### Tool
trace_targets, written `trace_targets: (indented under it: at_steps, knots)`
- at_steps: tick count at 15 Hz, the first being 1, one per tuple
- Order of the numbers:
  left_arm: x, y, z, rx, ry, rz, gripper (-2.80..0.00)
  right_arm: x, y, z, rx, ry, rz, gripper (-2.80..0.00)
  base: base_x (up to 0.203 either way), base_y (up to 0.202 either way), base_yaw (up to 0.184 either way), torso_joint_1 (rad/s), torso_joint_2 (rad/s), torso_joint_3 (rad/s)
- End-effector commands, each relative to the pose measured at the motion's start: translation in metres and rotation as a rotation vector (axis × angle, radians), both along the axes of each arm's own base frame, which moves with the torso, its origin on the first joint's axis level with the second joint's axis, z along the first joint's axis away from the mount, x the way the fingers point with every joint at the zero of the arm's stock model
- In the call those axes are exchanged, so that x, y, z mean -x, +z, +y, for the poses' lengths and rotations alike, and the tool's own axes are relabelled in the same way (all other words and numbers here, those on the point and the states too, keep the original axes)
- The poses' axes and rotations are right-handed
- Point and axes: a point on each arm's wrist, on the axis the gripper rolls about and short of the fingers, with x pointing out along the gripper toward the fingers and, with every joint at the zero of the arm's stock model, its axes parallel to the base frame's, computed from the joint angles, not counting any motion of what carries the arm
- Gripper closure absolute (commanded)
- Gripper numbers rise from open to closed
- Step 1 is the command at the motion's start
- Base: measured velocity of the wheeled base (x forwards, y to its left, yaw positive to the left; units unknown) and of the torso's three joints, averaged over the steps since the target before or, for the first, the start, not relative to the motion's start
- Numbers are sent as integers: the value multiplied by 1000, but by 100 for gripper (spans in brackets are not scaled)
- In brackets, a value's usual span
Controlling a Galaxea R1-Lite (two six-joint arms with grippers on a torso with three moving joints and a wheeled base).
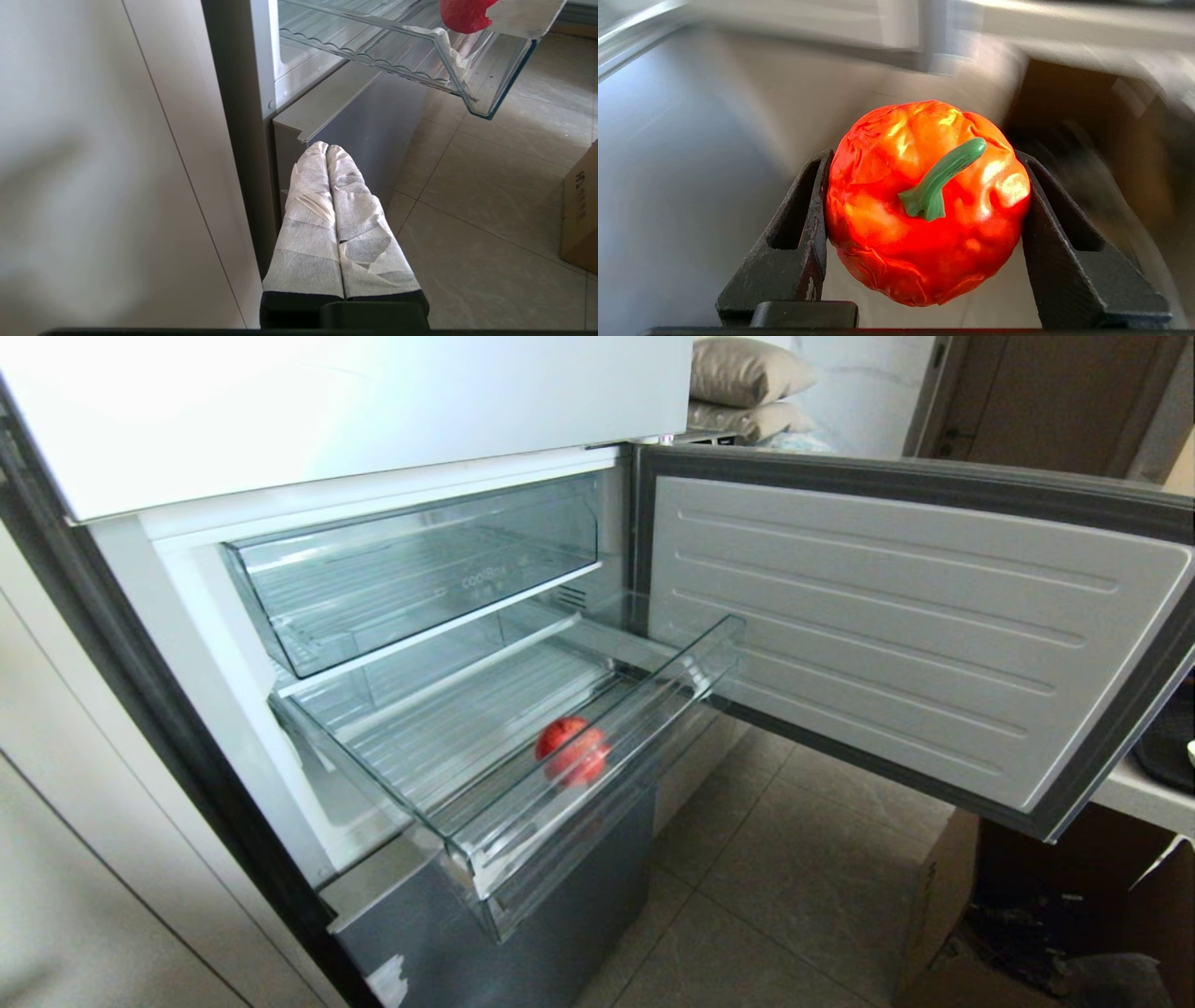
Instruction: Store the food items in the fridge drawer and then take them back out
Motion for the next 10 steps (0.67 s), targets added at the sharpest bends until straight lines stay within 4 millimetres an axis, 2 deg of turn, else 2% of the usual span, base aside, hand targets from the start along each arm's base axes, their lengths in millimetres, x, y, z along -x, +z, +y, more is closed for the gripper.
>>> trace_targets:
  at_steps: [1,5,7,10]
  knots:
    - [0,0,0,0,0,0,0,-36,14,-16,-103,-224,162,0,0,0,0,0,0,0]
    - [0,0,0,0,0,0,0,-66,29,-72,-205,-583,172,0,0,0,0,0,0,0]
    - [0,0,0,0,0,0,0,-76,38,-101,-188,-599,148,0,0,0,0,0,0,0]
    - [0,0,0,0,0,0,0,-94,50,-129,-156,-571,165,0,0,0,0,0,0,0]
